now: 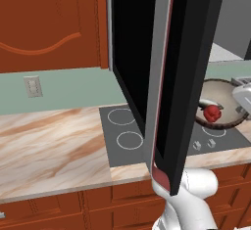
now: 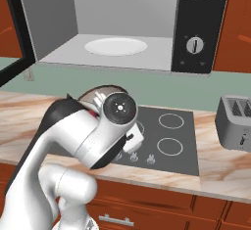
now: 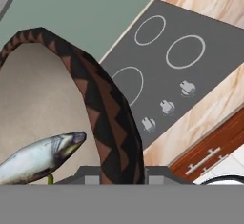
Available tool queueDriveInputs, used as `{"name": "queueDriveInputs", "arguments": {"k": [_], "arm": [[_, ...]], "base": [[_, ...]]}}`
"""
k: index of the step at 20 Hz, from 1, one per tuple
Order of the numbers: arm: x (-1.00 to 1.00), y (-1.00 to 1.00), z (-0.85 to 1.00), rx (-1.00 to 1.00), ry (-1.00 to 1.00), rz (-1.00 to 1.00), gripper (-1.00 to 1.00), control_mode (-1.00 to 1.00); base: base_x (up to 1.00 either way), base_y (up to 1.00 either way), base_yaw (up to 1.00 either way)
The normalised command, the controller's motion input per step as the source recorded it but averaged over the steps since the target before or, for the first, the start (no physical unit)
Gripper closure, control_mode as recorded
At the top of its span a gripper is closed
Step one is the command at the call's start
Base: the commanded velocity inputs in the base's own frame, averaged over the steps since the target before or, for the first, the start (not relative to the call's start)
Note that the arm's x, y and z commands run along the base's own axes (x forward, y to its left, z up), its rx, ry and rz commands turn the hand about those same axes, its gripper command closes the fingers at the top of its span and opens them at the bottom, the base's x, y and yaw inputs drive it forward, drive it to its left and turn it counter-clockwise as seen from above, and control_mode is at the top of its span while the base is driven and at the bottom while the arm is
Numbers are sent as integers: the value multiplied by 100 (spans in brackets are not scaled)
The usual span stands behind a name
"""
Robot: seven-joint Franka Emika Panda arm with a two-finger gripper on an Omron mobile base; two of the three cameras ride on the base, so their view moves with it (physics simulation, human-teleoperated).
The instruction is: The microwave is finished heating the fish and bell pepper. Take the bowl containing the food and place it on the dining counter.
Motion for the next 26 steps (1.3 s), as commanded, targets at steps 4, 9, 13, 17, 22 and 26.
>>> {"name": "queueDriveInputs", "arguments": {"k": [4, 9, 13, 17, 22, 26], "arm": [[0, 0, 0, 0, 0, 0, 100, -100], [0, 0, 0, 0, 0, 0, 100, -100], [0, 0, 0, 0, 0, 0, 100, -100], [0, 0, 0, 0, 0, 0, 100, -100], [0, -19, 0, 0, 0, 0, 100, -100], [0, 0, 0, 0, 0, 0, 100, 100]], "base": [[0, 0, 0], [0, 0, 0], [0, 0, 0], [0, 0, 0], [0, 0, 0], [0, -75, 10]]}}
